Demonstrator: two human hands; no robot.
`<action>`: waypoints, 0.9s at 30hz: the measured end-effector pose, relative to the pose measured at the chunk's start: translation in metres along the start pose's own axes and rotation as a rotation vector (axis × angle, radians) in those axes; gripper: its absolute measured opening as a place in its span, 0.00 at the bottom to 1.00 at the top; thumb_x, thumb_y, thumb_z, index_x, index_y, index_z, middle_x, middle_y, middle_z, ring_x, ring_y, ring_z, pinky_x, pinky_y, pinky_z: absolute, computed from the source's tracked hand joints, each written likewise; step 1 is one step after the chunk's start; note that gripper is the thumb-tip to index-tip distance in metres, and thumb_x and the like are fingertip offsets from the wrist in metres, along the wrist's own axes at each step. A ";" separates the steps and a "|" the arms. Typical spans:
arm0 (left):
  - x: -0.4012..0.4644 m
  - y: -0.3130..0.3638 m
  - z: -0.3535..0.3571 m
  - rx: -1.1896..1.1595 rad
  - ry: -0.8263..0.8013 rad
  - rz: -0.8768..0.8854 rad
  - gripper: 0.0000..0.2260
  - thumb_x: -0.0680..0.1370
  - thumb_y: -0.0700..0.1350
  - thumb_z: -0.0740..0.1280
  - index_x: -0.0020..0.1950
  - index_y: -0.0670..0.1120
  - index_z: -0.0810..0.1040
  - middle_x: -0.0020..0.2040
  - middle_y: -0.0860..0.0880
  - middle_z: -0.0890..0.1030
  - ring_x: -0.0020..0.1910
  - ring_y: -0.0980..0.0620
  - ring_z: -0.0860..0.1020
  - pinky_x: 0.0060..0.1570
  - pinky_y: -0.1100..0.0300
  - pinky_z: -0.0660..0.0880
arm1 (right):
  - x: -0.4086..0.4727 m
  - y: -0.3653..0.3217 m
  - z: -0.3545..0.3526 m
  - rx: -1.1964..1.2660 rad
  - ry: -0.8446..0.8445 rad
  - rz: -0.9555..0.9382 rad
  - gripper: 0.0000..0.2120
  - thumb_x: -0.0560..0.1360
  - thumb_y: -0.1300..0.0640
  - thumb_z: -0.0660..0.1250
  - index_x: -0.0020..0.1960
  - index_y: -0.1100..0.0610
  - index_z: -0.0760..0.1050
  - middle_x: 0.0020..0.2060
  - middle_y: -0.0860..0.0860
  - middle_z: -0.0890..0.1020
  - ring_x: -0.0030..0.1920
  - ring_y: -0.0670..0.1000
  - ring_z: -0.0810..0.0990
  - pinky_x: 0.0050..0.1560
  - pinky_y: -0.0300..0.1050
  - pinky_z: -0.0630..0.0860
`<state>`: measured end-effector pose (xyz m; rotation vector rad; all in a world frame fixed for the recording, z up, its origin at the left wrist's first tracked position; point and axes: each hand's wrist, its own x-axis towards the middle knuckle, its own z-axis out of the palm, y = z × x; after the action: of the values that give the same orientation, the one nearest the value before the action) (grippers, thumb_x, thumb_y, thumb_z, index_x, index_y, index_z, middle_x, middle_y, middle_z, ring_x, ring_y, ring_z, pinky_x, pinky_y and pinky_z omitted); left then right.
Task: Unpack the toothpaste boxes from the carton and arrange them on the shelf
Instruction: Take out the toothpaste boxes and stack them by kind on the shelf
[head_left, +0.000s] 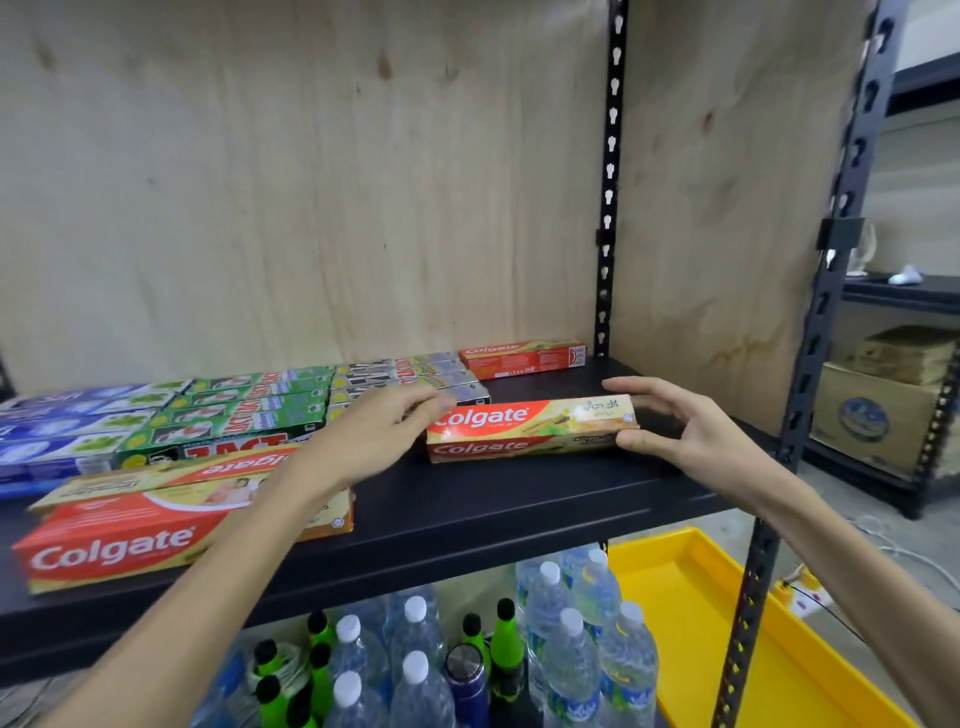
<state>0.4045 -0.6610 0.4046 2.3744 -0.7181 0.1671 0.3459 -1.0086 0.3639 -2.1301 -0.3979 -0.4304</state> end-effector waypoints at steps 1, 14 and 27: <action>0.000 0.000 -0.001 -0.037 0.000 0.013 0.14 0.80 0.59 0.63 0.62 0.58 0.79 0.59 0.60 0.81 0.59 0.61 0.78 0.60 0.59 0.76 | 0.000 0.000 0.001 0.008 0.001 -0.002 0.23 0.74 0.52 0.72 0.68 0.43 0.74 0.60 0.42 0.82 0.65 0.41 0.77 0.66 0.47 0.76; -0.002 -0.001 -0.004 -0.114 -0.051 0.065 0.10 0.81 0.54 0.67 0.61 0.65 0.78 0.56 0.59 0.81 0.53 0.57 0.82 0.54 0.51 0.80 | -0.001 -0.001 0.004 -0.008 0.051 0.025 0.18 0.80 0.50 0.65 0.69 0.43 0.75 0.58 0.43 0.84 0.61 0.42 0.80 0.58 0.39 0.78; -0.008 0.003 -0.001 0.280 0.116 0.183 0.23 0.70 0.73 0.66 0.54 0.60 0.83 0.50 0.63 0.80 0.50 0.63 0.76 0.49 0.61 0.73 | -0.002 -0.002 0.003 -0.349 0.001 0.017 0.27 0.75 0.39 0.66 0.73 0.33 0.65 0.62 0.35 0.74 0.65 0.44 0.67 0.61 0.43 0.67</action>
<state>0.3956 -0.6586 0.4049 2.5329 -0.9054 0.5086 0.3435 -1.0052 0.3633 -2.4683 -0.3217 -0.5217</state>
